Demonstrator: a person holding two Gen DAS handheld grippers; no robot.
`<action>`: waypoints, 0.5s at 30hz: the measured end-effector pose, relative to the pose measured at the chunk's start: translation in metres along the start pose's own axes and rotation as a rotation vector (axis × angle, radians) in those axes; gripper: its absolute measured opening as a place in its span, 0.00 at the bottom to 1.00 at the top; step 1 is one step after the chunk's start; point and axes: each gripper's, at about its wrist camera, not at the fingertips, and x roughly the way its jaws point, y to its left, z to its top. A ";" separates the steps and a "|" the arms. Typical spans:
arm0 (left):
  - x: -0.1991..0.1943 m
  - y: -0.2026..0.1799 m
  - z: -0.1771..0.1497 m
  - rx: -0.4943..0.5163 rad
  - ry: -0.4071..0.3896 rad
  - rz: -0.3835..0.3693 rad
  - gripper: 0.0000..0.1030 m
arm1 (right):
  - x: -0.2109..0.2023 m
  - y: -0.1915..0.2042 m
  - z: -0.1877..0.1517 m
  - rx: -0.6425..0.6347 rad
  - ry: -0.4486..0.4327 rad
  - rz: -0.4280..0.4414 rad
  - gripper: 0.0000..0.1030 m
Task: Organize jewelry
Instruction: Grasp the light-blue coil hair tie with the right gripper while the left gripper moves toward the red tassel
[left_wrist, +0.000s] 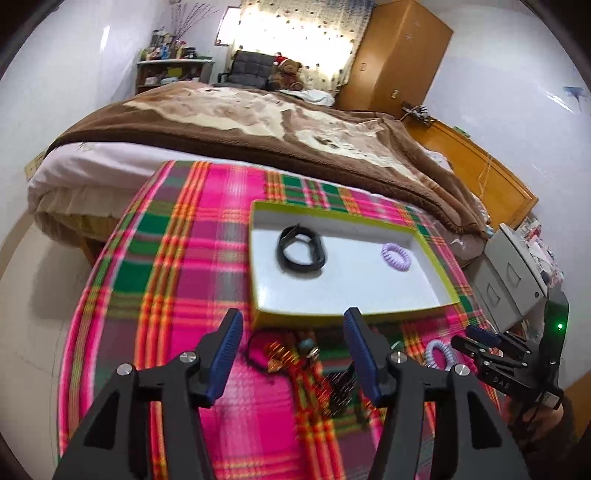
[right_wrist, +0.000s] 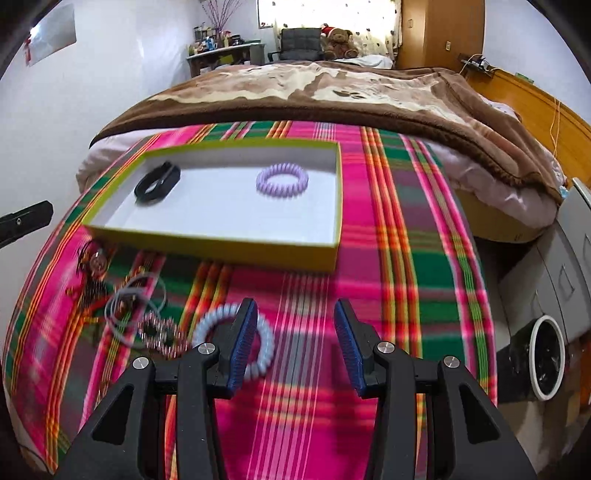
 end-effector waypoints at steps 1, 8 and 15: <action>-0.001 0.003 -0.002 -0.004 0.002 0.004 0.57 | 0.001 0.001 -0.002 -0.003 0.007 -0.001 0.43; -0.009 0.021 -0.024 -0.033 0.030 0.034 0.57 | 0.005 0.002 -0.015 -0.003 0.034 -0.023 0.43; -0.011 0.036 -0.035 -0.076 0.047 0.031 0.57 | 0.013 0.008 -0.020 0.007 0.042 -0.037 0.43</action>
